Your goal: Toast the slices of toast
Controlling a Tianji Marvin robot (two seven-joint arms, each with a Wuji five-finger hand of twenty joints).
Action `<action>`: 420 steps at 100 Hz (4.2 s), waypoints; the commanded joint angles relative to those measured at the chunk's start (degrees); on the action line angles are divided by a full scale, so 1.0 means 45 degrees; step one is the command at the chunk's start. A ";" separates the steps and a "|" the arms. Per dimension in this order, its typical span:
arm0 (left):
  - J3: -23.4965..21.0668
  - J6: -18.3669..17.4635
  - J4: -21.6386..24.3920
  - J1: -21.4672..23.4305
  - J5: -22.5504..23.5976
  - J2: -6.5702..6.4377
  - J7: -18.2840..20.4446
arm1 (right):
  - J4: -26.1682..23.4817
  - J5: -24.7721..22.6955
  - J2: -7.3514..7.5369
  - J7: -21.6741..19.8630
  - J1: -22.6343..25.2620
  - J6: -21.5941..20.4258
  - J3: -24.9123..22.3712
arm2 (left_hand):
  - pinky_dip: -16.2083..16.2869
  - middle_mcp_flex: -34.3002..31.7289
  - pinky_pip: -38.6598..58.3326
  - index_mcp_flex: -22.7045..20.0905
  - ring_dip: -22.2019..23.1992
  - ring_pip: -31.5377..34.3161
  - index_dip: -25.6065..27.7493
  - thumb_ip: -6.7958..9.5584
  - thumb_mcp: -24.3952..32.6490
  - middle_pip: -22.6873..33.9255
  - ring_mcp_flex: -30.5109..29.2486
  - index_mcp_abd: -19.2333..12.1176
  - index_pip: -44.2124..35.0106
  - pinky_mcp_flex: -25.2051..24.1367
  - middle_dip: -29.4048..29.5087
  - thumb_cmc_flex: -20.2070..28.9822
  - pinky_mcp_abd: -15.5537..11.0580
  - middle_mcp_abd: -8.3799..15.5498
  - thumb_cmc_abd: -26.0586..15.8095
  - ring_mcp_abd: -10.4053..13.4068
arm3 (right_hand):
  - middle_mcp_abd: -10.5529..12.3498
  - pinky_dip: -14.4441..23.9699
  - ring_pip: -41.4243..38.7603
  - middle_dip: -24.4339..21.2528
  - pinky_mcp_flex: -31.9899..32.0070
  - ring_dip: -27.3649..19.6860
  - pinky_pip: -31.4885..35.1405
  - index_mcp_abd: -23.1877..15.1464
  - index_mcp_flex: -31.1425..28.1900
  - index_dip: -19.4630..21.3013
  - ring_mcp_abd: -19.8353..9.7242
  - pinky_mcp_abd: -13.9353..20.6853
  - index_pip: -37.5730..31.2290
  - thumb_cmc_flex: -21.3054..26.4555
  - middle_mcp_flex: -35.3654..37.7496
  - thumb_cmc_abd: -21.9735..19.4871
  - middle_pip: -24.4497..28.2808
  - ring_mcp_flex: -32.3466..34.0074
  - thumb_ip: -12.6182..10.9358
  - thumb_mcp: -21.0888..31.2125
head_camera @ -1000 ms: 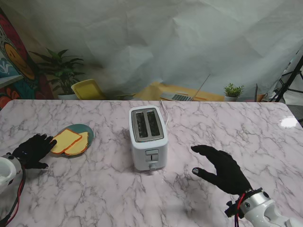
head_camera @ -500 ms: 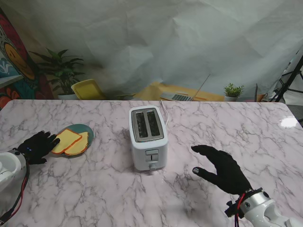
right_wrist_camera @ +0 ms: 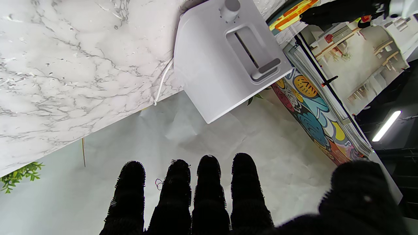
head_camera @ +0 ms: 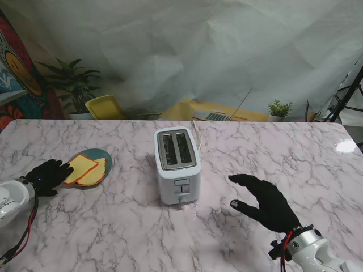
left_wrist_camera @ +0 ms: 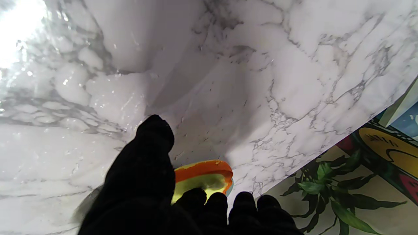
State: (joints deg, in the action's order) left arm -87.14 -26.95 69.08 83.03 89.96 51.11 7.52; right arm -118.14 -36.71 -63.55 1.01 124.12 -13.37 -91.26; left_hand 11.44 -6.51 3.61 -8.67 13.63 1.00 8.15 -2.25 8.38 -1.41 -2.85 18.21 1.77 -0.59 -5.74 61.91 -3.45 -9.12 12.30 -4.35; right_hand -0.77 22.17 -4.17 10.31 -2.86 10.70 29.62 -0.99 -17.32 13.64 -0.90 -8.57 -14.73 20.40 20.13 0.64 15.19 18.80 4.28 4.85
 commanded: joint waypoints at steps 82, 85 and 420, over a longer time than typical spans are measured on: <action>0.1415 0.0069 -0.1688 -0.1201 -0.0600 -0.0196 -0.1773 | 0.0186 0.0022 0.0032 -0.0145 -0.0192 0.0187 0.0143 | 0.1599 -0.1062 0.7338 0.0029 0.2262 0.5602 0.2505 -0.0555 0.5441 0.3430 -0.0803 -0.1711 -0.5334 -0.0154 -0.2016 0.2679 -0.0678 0.1265 0.0101 0.0236 | 0.0356 -0.0025 -0.0005 0.0045 0.0090 -0.0276 0.0130 -0.0491 -0.0262 -0.0183 -0.0454 -0.0013 -0.0356 0.0625 0.0267 -0.0800 0.0012 0.0238 -0.0334 -0.1020; 0.1431 0.0009 -0.1650 -0.1204 -0.0521 -0.0216 -0.1715 | 0.0191 0.0023 0.0032 -0.0145 -0.0195 0.0187 0.0142 | 0.1102 -0.0974 0.6387 0.0001 0.1813 0.4803 0.2003 -0.0361 0.3672 0.2952 -0.0825 -0.1594 -0.4778 -0.0063 -0.1732 0.2679 -0.0577 0.1189 0.0173 0.0164 | 0.0384 -0.0023 -0.0003 0.0045 0.0090 -0.0277 0.0132 -0.0479 -0.0277 -0.0184 -0.0450 -0.0013 -0.0365 0.0644 0.0263 -0.0814 0.0009 0.0236 -0.0339 -0.1032; -0.0026 0.3893 0.6644 0.1234 -0.5034 0.2161 -0.4226 | -0.0039 -0.3069 -0.0046 0.2576 -0.2346 0.0835 0.2397 | 0.5865 -0.9125 1.3272 -0.5646 1.1671 1.0713 0.7474 -0.1109 0.3252 0.8189 -0.7862 -0.4899 -1.4701 0.4268 -1.0892 0.2679 0.1418 0.1283 -0.0182 -0.0274 | -0.0380 -0.1179 -0.1316 0.0944 -0.0807 -0.0254 0.3230 0.0267 -0.2002 0.0213 -0.0056 0.0533 -0.2201 0.2898 0.2090 0.2160 0.1921 0.2205 -0.0382 -0.1140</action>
State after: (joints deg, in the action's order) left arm -88.43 -9.09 96.94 88.59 67.27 60.06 -12.02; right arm -115.83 -50.75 -63.64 14.80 115.08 -9.97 -80.55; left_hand 36.29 -43.56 63.70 -27.33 65.04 49.40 36.67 -7.76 22.61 32.84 -36.24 -0.53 -55.59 18.38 -53.47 69.83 2.40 -4.64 12.80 -5.62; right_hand -2.17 17.99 -8.07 13.85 -6.97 10.60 41.98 -1.25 -24.33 13.69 -1.12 -8.05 -23.60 31.20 28.40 9.10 22.39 27.90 3.74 0.51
